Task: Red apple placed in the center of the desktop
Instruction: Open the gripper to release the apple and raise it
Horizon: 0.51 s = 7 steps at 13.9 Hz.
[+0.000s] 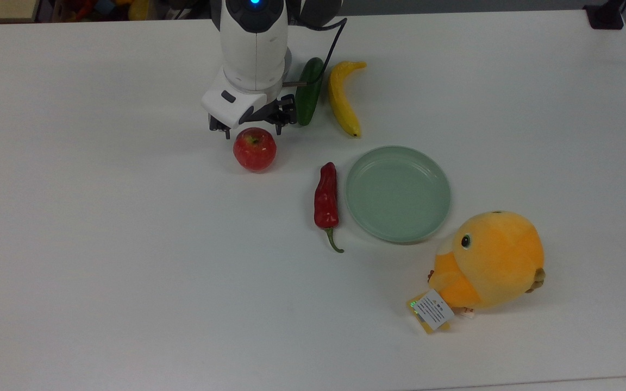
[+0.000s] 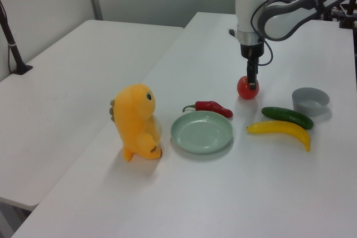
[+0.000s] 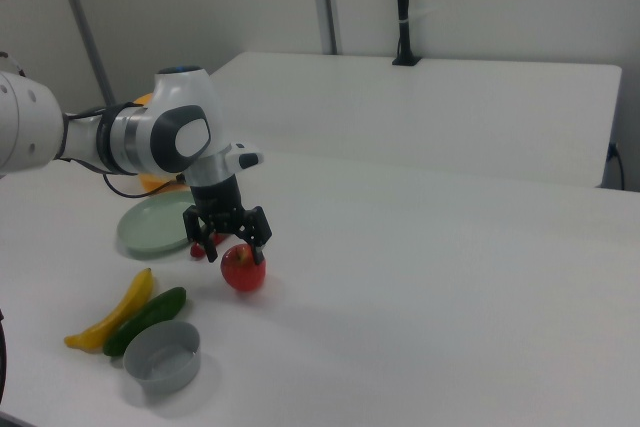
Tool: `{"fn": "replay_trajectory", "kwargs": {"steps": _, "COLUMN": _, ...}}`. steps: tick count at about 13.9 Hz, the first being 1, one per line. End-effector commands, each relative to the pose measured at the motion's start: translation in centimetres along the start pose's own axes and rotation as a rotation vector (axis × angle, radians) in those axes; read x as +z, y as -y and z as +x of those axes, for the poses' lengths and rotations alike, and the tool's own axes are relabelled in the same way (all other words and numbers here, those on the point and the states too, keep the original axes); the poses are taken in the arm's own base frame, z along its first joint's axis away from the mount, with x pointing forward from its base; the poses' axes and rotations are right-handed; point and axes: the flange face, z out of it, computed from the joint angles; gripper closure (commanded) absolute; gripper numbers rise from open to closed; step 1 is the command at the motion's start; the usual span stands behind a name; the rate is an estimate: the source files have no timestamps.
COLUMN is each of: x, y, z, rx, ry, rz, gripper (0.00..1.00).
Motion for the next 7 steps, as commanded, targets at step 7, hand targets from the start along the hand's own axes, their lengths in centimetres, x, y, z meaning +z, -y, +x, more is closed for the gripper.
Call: {"fn": "replay_trajectory", "kwargs": {"steps": 7, "x": -15.8, "y": -0.4, "z": -6.3, "rx": 0.189, "ry": -0.118, "rz": 0.050, "gripper": 0.00}}
